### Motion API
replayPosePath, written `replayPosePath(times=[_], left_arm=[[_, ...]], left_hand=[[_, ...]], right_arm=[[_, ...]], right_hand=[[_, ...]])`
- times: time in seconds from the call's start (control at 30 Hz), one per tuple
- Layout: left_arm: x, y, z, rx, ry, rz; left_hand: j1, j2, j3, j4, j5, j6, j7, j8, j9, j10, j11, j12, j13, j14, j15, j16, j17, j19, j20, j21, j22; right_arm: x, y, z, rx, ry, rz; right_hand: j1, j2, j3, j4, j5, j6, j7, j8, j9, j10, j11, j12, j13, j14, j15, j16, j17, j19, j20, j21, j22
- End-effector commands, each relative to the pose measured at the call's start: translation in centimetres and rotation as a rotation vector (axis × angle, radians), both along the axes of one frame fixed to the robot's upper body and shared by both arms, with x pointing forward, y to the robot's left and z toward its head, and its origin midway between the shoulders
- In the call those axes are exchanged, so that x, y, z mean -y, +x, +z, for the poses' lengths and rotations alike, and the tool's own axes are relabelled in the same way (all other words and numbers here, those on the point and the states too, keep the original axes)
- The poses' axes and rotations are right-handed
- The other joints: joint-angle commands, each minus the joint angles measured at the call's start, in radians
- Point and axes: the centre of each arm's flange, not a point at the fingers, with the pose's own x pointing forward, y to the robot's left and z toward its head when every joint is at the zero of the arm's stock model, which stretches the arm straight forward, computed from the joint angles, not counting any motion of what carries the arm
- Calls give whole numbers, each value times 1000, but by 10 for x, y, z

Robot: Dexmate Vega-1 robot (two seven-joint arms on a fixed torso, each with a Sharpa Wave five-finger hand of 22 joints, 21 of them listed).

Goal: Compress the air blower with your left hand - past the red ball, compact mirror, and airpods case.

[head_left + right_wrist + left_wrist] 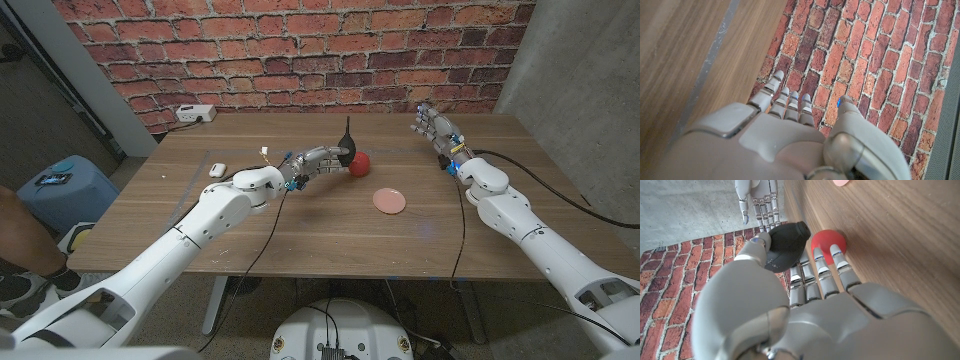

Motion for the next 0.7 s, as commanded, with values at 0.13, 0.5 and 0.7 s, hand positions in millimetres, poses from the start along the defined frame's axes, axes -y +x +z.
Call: replayPosePath(times=[0.13,0.5,0.7], left_arm=[[-10,9,-5,-55,-53,-61],[-15,15,-6,-78,-80,-92],[-18,17,-7,-78,-84,-94]], left_hand=[[3,17,2,7,5,-17,3,-8,0,-11,1,-7,1,-12,4,-5,5,-12,5,-6,5],[-8,15,-2,8,5,-27,3,-18,-3,-19,7,-14,-2,-21,11,-8,7,-20,8,-9,5],[-13,16,-5,9,3,-36,5,-25,-6,-30,7,-21,-4,-29,16,-9,9,-24,9,-10,6]], right_arm=[[-10,3,4,-3,-16,3],[-16,7,7,-11,-22,4],[-20,9,8,-13,-25,6]], right_hand=[[-5,4,3,-7,-1,-1,-1,2,6,-3,-1,3,5,-3,-31,6,3,-2,-40,5,4],[-5,5,4,-7,-1,-1,-1,2,6,-3,-1,4,5,-2,-32,6,4,-2,-40,4,4],[-5,5,4,-8,-1,-1,-1,2,6,-2,-2,4,5,-2,-32,6,3,-1,-41,5,4]])
